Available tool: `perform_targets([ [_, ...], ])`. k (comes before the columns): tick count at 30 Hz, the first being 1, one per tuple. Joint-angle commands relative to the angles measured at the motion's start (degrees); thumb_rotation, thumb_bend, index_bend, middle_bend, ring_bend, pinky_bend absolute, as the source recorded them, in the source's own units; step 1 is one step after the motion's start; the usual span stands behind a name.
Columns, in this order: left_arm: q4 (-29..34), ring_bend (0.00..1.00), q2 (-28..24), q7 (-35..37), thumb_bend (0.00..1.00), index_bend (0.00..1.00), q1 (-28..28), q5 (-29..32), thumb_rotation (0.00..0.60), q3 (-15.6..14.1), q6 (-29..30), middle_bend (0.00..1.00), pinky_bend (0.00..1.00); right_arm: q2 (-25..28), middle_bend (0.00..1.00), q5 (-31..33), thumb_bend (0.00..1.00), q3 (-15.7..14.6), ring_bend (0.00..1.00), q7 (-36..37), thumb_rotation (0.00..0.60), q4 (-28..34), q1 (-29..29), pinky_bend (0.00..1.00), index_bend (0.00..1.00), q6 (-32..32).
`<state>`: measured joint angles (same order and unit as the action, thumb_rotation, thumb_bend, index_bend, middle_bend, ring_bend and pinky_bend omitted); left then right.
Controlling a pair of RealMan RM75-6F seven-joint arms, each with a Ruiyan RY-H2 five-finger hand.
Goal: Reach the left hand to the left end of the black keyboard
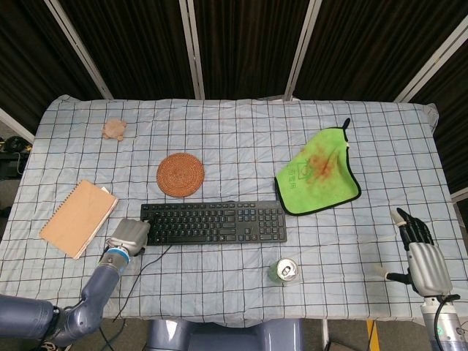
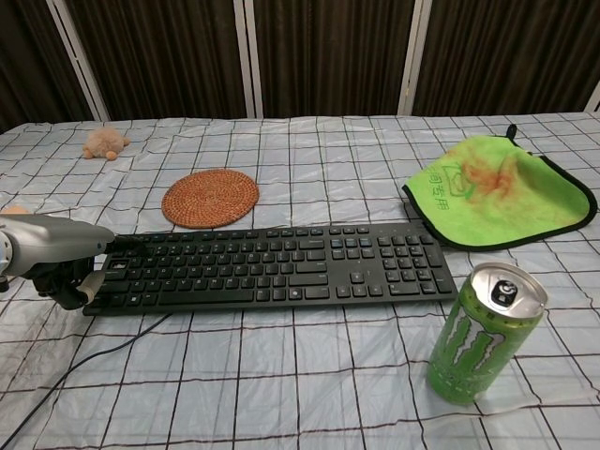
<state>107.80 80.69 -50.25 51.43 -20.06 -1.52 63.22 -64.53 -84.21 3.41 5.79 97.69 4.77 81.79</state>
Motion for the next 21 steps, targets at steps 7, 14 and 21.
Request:
perform_targets([
  [7, 2.95, 0.54, -3.32, 4.11, 0.78, 0.03, -1.72, -8.03, 0.6, 1.44, 4.51, 0.69, 0.35, 0.01, 0.0, -0.01, 0.05, -0.01, 0.0, -0.13, 0.6, -0.2, 0.04, 0.0, 0.0, -0.05],
  [14, 9.04, 0.02, -9.18, 13.22, 0.36, 0.0, -10.38, -27.81, 0.6, -2.21, 15.65, 0.02, 0.04, -0.03, 0.0, -0.31, 0.05, -0.07, 0.0, -0.41, 0.6, -0.45, 0.05, 0.0, 0.0, 0.09],
  [21, 5.26, 0.0, -11.75, 19.97, 0.07, 0.0, -23.42, -47.8, 0.6, -11.71, 30.87, 0.0, 0.0, -0.24, 0.0, -1.3, 0.05, -0.4, 0.0, -1.87, 0.6, -0.61, -0.09, 0.0, 0.0, 0.76],
])
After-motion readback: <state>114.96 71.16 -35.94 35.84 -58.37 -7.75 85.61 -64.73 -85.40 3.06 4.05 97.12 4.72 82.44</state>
